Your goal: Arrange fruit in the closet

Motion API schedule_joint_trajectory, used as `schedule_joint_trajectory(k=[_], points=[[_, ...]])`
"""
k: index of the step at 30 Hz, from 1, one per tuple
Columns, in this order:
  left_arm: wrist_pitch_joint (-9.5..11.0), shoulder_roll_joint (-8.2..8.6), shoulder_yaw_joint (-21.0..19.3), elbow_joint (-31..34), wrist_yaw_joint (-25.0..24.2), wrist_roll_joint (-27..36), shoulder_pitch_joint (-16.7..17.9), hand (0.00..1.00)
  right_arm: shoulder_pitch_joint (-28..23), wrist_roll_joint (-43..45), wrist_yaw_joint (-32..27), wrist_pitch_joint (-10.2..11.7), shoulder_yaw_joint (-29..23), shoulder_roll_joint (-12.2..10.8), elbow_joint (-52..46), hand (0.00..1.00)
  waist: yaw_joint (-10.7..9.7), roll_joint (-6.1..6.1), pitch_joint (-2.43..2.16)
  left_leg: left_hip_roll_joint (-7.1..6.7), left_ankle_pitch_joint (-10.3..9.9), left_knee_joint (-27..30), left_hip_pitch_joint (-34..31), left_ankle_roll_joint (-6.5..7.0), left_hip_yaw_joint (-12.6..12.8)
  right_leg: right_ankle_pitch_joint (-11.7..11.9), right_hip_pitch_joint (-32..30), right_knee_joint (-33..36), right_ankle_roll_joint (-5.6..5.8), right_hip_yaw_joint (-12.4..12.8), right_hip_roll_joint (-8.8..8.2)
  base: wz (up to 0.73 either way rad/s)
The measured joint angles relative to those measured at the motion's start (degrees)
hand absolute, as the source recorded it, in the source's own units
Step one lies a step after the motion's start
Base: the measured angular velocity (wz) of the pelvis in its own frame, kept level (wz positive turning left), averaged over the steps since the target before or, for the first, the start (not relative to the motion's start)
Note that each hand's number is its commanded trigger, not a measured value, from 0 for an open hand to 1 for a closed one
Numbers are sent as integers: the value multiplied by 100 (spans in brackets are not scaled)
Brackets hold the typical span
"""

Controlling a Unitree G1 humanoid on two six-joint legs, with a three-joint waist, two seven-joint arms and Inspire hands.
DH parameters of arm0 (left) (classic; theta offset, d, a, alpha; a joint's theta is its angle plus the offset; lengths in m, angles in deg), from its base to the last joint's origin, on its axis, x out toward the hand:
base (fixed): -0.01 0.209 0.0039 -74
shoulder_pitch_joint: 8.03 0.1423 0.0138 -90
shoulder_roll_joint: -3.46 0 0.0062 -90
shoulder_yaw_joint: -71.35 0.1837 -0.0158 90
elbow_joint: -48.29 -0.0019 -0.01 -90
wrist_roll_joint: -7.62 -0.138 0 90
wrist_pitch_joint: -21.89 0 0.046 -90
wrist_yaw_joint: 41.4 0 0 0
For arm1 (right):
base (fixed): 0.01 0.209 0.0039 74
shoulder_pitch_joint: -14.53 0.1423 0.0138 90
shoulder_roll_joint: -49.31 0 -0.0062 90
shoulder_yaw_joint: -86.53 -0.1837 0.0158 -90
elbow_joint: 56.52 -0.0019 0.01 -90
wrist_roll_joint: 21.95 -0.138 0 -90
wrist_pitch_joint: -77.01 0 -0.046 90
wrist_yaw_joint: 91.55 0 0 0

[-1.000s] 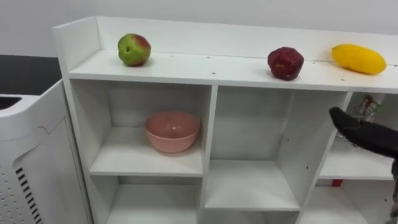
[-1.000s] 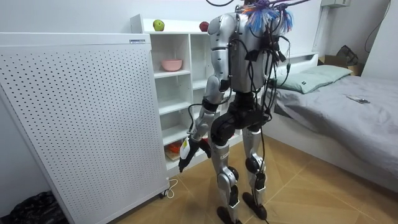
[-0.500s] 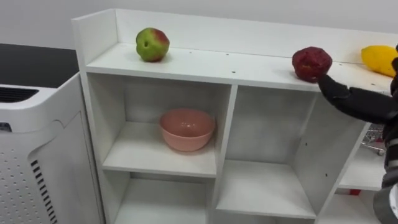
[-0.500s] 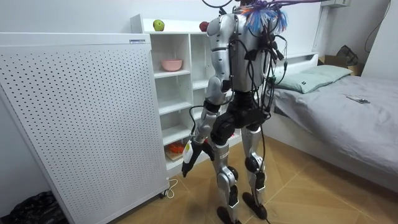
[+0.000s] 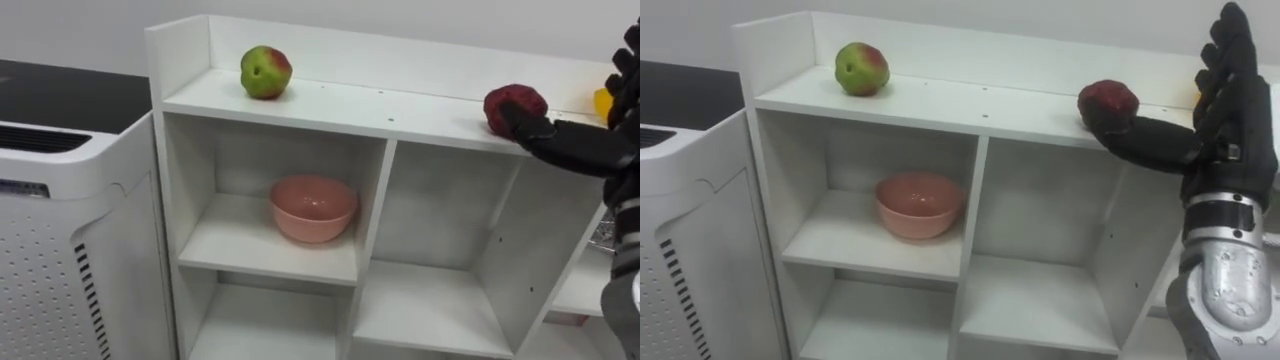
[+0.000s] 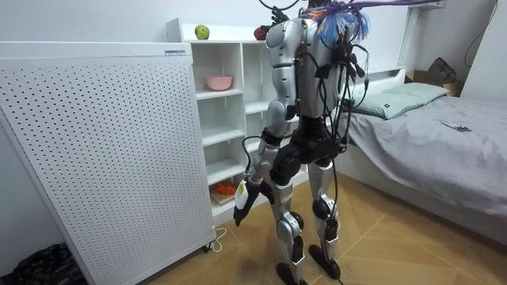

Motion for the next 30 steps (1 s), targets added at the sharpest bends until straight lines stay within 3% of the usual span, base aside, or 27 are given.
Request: schedule_joint_trajectory(k=[4, 7, 13, 18, 30], points=[[-15, -60, -101, 61, -33, -105, 32, 0, 245, -6, 173, -30, -1, 355, 528, 0, -4, -67, 1, -1, 0, -3, 0, 0, 7, 0, -13, 4, 0, -10, -2, 0], [-37, -140, -101, 101, -45, -105, 77, 0, 278, -15, 292, -100, -8, 449, 657, 0, -21, -89, -9, -3, 0, -4, 0, 0, -1, 0, -9, 3, 0, -5, -1, 0], [-58, -177, -103, 206, -19, -95, 146, 0, 288, -21, 407, -261, -3, 490, 897, 0, -34, -91, -10, -4, 0, 0, 5, 0, -4, 0, -5, -2, 0, -62, -6, 0], [-126, -183, -160, 207, 5, -80, 147, 0, 293, -250, 576, -278, 31, 616, 1194, 0, -25, -90, -10, -4, 0, 9, 1, 0, -14, 0, 0, -2, 0, -73, -6, 0], [-139, -205, -158, 206, -3, -88, 147, 0, 308, -464, 1006, -251, 53, 637, 1508, 0, -19, -51, 5, -2, -1, 59, -52, -2, -10, 0, -7, 0, 0, -91, -8, 0]])
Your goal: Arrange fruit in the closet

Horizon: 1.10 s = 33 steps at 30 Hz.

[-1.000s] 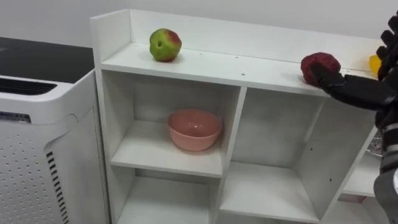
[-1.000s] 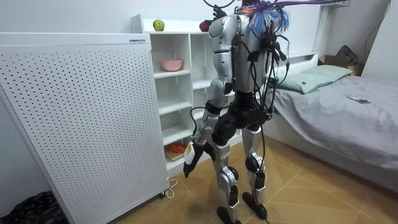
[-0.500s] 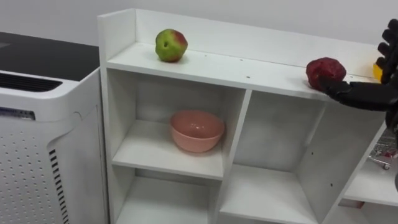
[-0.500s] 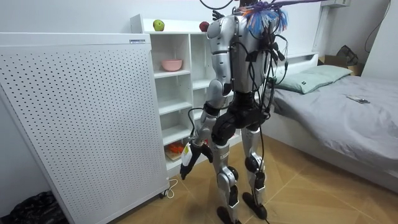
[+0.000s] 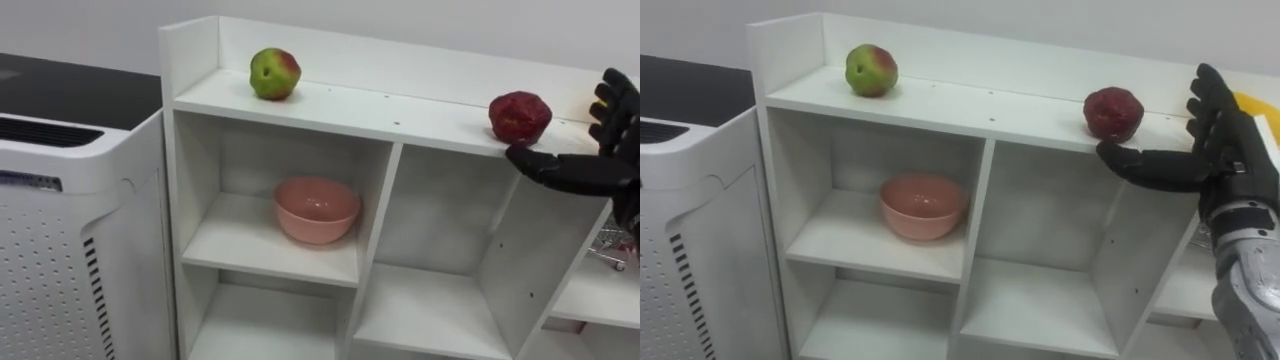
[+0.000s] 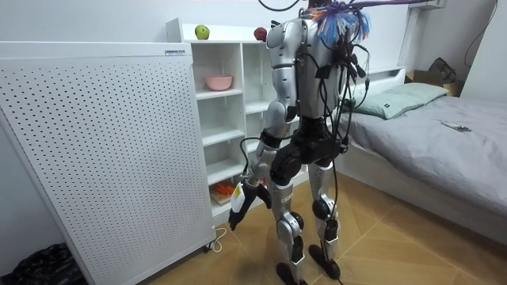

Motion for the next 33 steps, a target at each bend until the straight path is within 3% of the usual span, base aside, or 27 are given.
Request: schedule_joint_trajectory(k=[9, 14, 21, 27, 33], points=[[-66, 1, 6, 0, -29, -4, -30, 0, 92, 13, 269, 56, 0, 2, 221, 0, -1, 12, 6, -4, 0, 58, -10, -1, -1, 0, 3, 4, 0, -4, -5, 0], [-79, 1, 5, 0, -39, -3, -7, 0, 92, 8, 337, 49, 1, 2, 221, 0, 5, 44, -18, -3, -1, 64, -12, -1, 0, 1, 5, 12, -2, -140, -15, 0], [-70, 0, 4, 1, -36, -6, -6, 0, 113, 14, 365, 49, 33, 5, 222, 0, 10, 50, -28, -3, -1, 65, -18, -1, -7, 1, 2, 14, -2, -143, -13, 0], [-35, 1, 6, 1, -38, -19, -5, 0, 330, 85, 494, 40, 400, 153, 295, 0, 20, 45, -30, 0, -1, 60, -46, -2, -10, 1, -18, 13, -2, -151, -11, 0], [-130, -1, 19, 12, -39, -13, -14, 0, 681, 102, 592, -42, 617, 171, 718, 0, 4, -44, -76, -2, -1, 70, -42, -2, -37, 1, -11, 5, -2, -202, -11, 2]])
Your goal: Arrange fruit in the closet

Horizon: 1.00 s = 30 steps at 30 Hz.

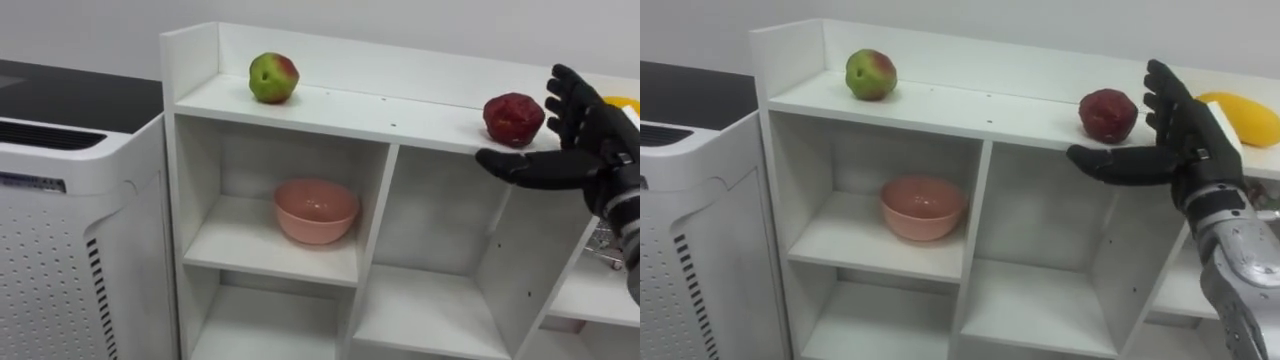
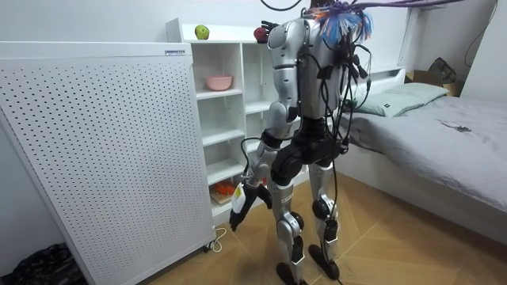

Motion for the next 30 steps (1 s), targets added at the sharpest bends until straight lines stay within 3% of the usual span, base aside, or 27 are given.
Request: schedule_joint_trajectory(k=[3, 4, 12, 18, 26, 30], points=[[-56, -1, 3, 69, -9, 8, 7, 0, 21, -29, 41, -73, 3, 5, 48, 0, -4, -51, -4, -3, 0, 31, -19, 0, -24, 0, 3, 1, 0, -31, -3, 4], [-97, -4, 6, 105, -14, 13, -5, 0, 115, -131, 94, -103, 6, 8, 179, 100, -21, -66, 3, -6, -1, 60, -55, -1, -35, 0, 2, 2, 0, -95, -10, 3], [-188, -61, 14, 104, -130, 13, -107, 0, 444, -324, 344, -330, 166, 214, 648, 100, -38, -97, 4, -13, -7, 103, -139, -9, -145, 17, 0, 15, -28, -233, -9, 6], [-239, -103, 32, 103, -178, 40, -116, 0, 470, -328, 336, -344, 178, 438, 665, 100, -16, -138, 9, -8, -4, 106, -142, -13, -149, 17, -6, 1, -28, -238, -4, 1], [-237, -147, 167, 36, -241, 76, -207, 0, 733, -311, 311, -336, 217, 464, 831, 100, 27, -158, 32, 1, -4, 74, -59, -14, -130, 17, 4, -7, -28, -222, -2, -1], [-234, -151, 170, 55, -237, 67, -235, 0, 769, -259, 259, -333, 275, 463, 795, 100, 64, -172, 42, 7, -3, 60, -49, -14, -103, 17, -5, -13, -28, -85, 8, -2]])
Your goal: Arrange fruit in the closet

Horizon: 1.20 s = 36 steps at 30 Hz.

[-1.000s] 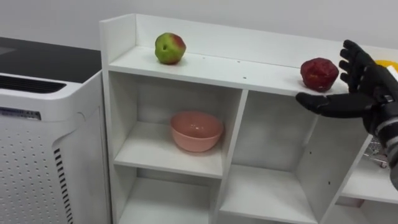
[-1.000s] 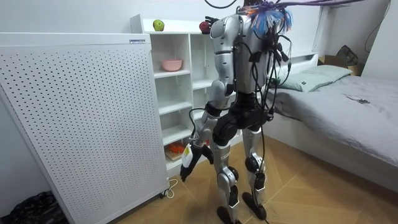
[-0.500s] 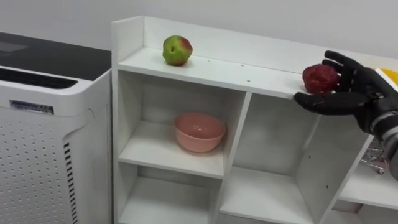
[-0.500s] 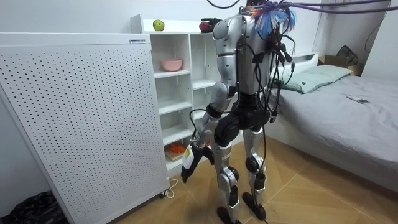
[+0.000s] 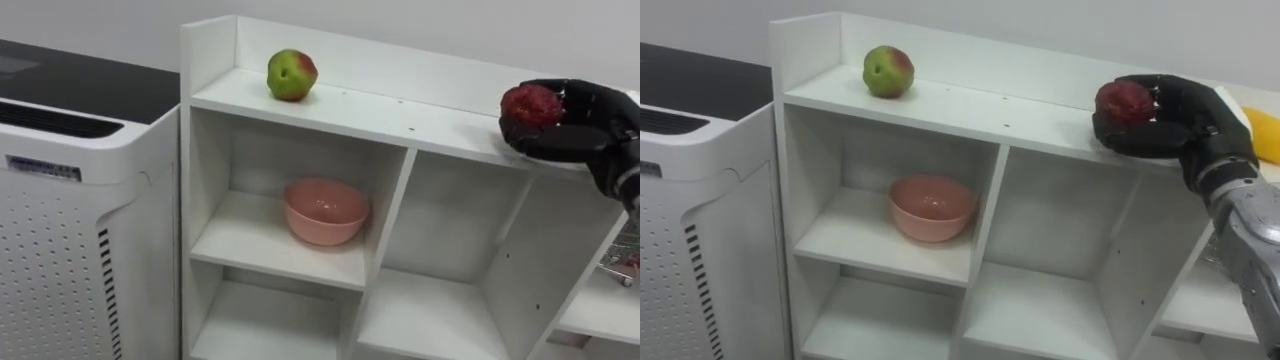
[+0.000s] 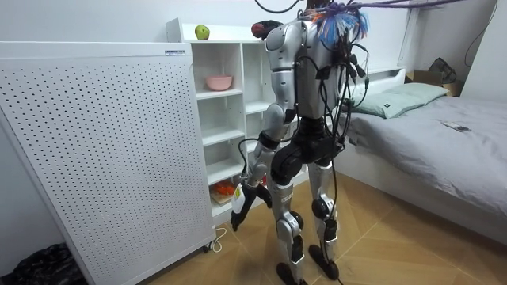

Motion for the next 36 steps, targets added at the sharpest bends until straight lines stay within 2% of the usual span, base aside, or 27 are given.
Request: schedule_joint_trajectory(k=[6, 7, 9, 11, 13, 14, 16, 18, 22, 26, 27, 29, 31, 32, 34, 36], points=[[57, -1, -4, -26, 11, -18, 26, 0, -200, 412, 68, -23, 7, -13, -732, 100, 30, 63, 36, 2, 0, -1, -32, 0, 58, 0, -47, 4, 0, 47, 1, -3], [66, 4, 3, -44, 15, -13, 33, 0, -363, 398, 70, -24, 7, -23, -1106, 100, 33, 94, 51, 2, 0, -1, -26, 0, 78, 0, -47, 2, 0, 98, 1, -14], [78, 5, 49, -83, 24, 25, 59, 0, -651, 400, 60, -21, 7, -92, -1743, 100, 35, 151, 54, 2, 0, 2, -36, 0, 108, 0, -61, 5, 0, 120, -3, -9], [102, 6, 65, -81, 36, 72, 4, 0, -1015, 543, 34, -14, 7, -227, -2438, 100, 25, 206, 54, 5, 0, 3, -76, 0, 147, 0, -110, 5, 0, 141, -4, -8], [174, 22, 112, -88, 126, 70, -81, 0, -1387, 828, 84, -5, 114, -544, -3116, 100, 59, 296, 45, 19, -1, 2, -116, 0, 219, 5, -189, 8, -7, 171, -2, -18], [187, 28, 147, -90, 143, 69, -88, 0, -1482, 869, 106, -6, 154, -582, -3237, 100, 72, 325, 40, 23, 0, 4, -126, 0, 234, 15, -206, 13, -19, 179, -2, -18], [265, 59, 188, -69, 177, 62, -137, 0, -1730, 848, 233, -14, 247, -718, -3556, 100, 109, 431, -29, 36, 1, 13, -220, 6, 281, 52, -322, 51, -34, 234, 6, -15], [259, 58, 220, -71, 232, 69, -97, 0, -1756, 844, 271, -15, 369, -819, -3711, 100, 112, 484, -38, 44, 5, -12, -257, 12, 306, 62, -399, 121, -38, 327, 16, -16], [266, 64, 418, -312, 382, 159, -110, 0, -1982, 838, 334, -8, 449, -1121, -3862, 100, 110, 486, -44, 51, 9, 5, -276, 10, 301, 66, -400, 136, -44, 323, 22, -3], [254, 63, 445, -443, 395, 215, -114, 0, -2127, 830, 511, -7, 461, -1373, -3863, 100, 115, 457, -51, 69, 12, 65, -440, 10, 304, 66, -605, 228, -43, 317, 19, 0], [255, 55, 506, -527, 404, 215, -126, 0, -2208, 814, 531, 1, 501, -1497, -3818, 100, 113, 457, -14, 70, 16, 134, -480, 11, 305, 66, -619, 216, -44, 316, 14, 5], [255, 51, 634, -610, 406, 263, -150, 0, -2452, 809, 558, 1, 626, -1660, -3734, 100, 107, 447, -18, 73, 16, 157, -569, 11, 299, 66, -693, 225, -44, 312, 10, 5], [261, 51, 816, -712, 406, 365, -232, 0, -2706, 731, 659, -6, 809, -1843, -3496, 100, 147, 463, 10, 81, 13, 263, -806, 10, 277, 80, -861, 236, -61, 230, -3, 6], [267, 52, 894, -729, 408, 404, -251, 0, -2723, 728, 666, 3, 860, -1871, -3402, 100, 138, 491, 29, 86, 10, 330, -888, 13, 266, 88, -923, 250, -66, 183, -21, 8], [336, 71, 1109, -849, 410, 664, -419, 0, -2662, 490, 687, 16, 897, -1977, -2651, 100, 209, 597, 101, 110, 6, 493, -1166, 21, 290, 89, -1215, 436, -68, 180, -28, 0], [385, 71, 1187, -906, 418, 990, -529, 0, -2637, 280, 569, 13, 895, -2058, -2063, 100, 253, 700, 141, 116, 5, 627, -1400, 24, 280, 87, -1447, 570, -72, 164, -28, -2]])
